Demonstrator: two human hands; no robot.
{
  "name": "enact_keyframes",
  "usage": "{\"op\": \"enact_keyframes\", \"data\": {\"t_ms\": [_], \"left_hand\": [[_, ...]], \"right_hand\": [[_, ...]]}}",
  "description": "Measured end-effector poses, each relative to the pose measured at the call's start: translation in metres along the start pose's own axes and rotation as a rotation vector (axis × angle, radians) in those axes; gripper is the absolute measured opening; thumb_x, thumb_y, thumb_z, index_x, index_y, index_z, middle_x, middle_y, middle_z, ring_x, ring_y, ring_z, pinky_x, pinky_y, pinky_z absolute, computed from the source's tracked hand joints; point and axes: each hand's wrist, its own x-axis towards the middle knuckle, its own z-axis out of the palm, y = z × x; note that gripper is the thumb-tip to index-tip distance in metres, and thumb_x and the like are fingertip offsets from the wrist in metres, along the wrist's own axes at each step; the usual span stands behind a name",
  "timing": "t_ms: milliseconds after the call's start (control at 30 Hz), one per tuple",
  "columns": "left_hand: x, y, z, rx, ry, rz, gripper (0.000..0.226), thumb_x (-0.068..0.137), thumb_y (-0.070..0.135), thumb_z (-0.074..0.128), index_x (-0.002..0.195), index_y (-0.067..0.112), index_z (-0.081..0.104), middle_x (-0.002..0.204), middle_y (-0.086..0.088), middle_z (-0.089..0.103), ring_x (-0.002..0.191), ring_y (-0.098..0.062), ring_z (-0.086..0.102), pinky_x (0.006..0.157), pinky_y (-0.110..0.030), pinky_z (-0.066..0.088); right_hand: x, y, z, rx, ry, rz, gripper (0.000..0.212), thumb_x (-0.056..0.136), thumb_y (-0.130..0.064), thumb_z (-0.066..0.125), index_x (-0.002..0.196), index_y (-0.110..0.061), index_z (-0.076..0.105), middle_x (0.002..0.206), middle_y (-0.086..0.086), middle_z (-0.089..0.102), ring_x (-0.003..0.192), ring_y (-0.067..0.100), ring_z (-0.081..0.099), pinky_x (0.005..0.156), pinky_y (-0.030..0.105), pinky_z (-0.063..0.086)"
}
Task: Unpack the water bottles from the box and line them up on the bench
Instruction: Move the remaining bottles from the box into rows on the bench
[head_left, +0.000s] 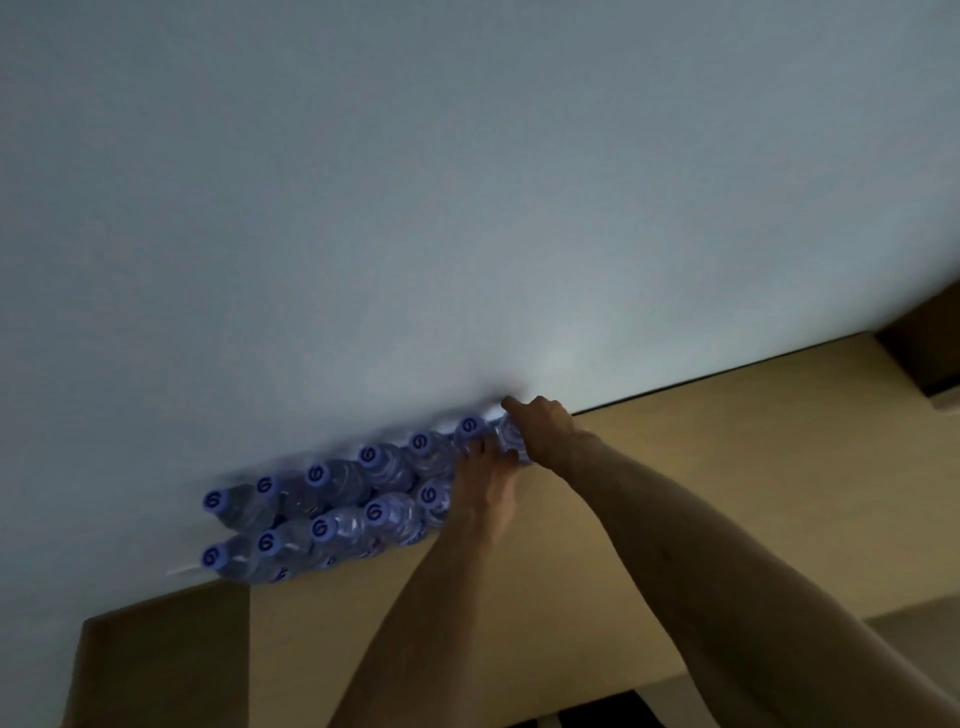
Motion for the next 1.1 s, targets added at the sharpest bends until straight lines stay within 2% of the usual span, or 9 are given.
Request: {"op": "enact_keyframes", "data": {"t_ms": [133, 200, 300, 400, 500, 633, 767, 933, 1100], "left_hand": [[0.000, 0.011, -0.001, 0.001, -0.015, -0.055, 0.067, 0.094, 0.012, 0.055, 0.153, 0.015, 0.024, 0.155, -0.016, 0.029, 0.141, -0.034, 0.028, 0.114, -0.046, 0.030], [0.000, 0.013, -0.003, 0.019, -0.023, -0.071, 0.069, 0.093, 0.013, 0.057, 0.153, 0.015, 0.022, 0.156, -0.016, 0.027, 0.142, -0.034, 0.028, 0.114, -0.046, 0.029], [0.001, 0.013, -0.006, 0.056, -0.052, -0.087, 0.065, 0.094, 0.017, 0.056, 0.152, 0.013, 0.027, 0.155, -0.017, 0.029, 0.140, -0.034, 0.031, 0.113, -0.045, 0.031], [0.001, 0.012, -0.015, 0.025, -0.006, -0.099, 0.045, 0.090, 0.036, 0.060, 0.130, 0.016, 0.053, 0.134, -0.010, 0.053, 0.121, -0.028, 0.052, 0.094, -0.040, 0.045], [-0.003, 0.012, -0.038, -0.029, 0.120, -0.132, 0.029, 0.089, 0.040, 0.053, 0.106, 0.018, 0.061, 0.106, -0.006, 0.064, 0.097, -0.025, 0.063, 0.074, -0.036, 0.045], [-0.008, 0.015, -0.074, 0.024, 0.213, -0.174, 0.030, 0.093, 0.029, 0.053, 0.119, 0.014, 0.057, 0.115, -0.009, 0.059, 0.105, -0.026, 0.059, 0.080, -0.035, 0.045], [-0.027, 0.026, -0.107, 0.015, 0.279, -0.193, 0.035, 0.094, 0.034, 0.055, 0.122, 0.013, 0.055, 0.119, -0.011, 0.056, 0.107, -0.026, 0.056, 0.084, -0.035, 0.042], [-0.061, 0.045, -0.132, 0.014, 0.376, -0.163, 0.036, 0.098, 0.036, 0.046, 0.124, 0.013, 0.055, 0.122, -0.013, 0.056, 0.108, -0.026, 0.055, 0.087, -0.036, 0.041], [-0.085, 0.074, -0.147, -0.001, 0.415, -0.112, 0.043, 0.101, 0.040, 0.038, 0.131, 0.012, 0.050, 0.130, -0.017, 0.052, 0.116, -0.029, 0.052, 0.093, -0.039, 0.041]], "right_hand": [[0.009, 0.010, 0.012, 0.152, 0.054, 0.116, 0.059, 0.081, -0.011, 0.069, 0.133, -0.010, 0.042, 0.116, 0.019, 0.060, 0.106, 0.037, 0.060, 0.082, 0.039, 0.049], [0.008, 0.015, 0.017, 0.232, 0.062, 0.199, 0.046, 0.085, -0.007, 0.063, 0.127, -0.005, 0.045, 0.118, 0.019, 0.060, 0.107, 0.036, 0.060, 0.085, 0.038, 0.049], [0.001, 0.025, 0.024, 0.183, 0.024, 0.227, 0.032, 0.087, -0.007, 0.059, 0.118, -0.004, 0.053, 0.120, 0.017, 0.060, 0.112, 0.032, 0.058, 0.086, 0.035, 0.048], [-0.012, 0.034, 0.021, 0.113, -0.004, 0.241, 0.027, 0.088, -0.008, 0.055, 0.115, -0.007, 0.059, 0.120, 0.014, 0.061, 0.112, 0.031, 0.060, 0.086, 0.033, 0.049], [-0.029, 0.035, 0.004, 0.076, 0.008, 0.249, 0.027, 0.089, -0.010, 0.054, 0.116, -0.011, 0.059, 0.120, 0.012, 0.061, 0.111, 0.029, 0.061, 0.083, 0.032, 0.049], [-0.059, 0.025, -0.030, 0.068, 0.121, 0.254, 0.025, 0.089, -0.011, 0.055, 0.113, -0.010, 0.061, 0.114, 0.012, 0.063, 0.105, 0.029, 0.063, 0.080, 0.032, 0.049], [-0.102, 0.010, -0.059, 0.071, 0.221, 0.325, 0.021, 0.088, -0.013, 0.058, 0.108, -0.012, 0.063, 0.105, 0.009, 0.066, 0.096, 0.026, 0.066, 0.075, 0.033, 0.050], [-0.160, 0.001, -0.080, 0.058, 0.355, 0.398, 0.021, 0.086, -0.013, 0.058, 0.106, -0.012, 0.063, 0.100, 0.010, 0.065, 0.093, 0.027, 0.064, 0.079, 0.035, 0.052], [-0.207, 0.010, -0.089, 0.074, 0.463, 0.464, 0.025, 0.087, -0.014, 0.057, 0.112, -0.010, 0.059, 0.105, 0.012, 0.059, 0.099, 0.028, 0.059, 0.082, 0.038, 0.049]]}}
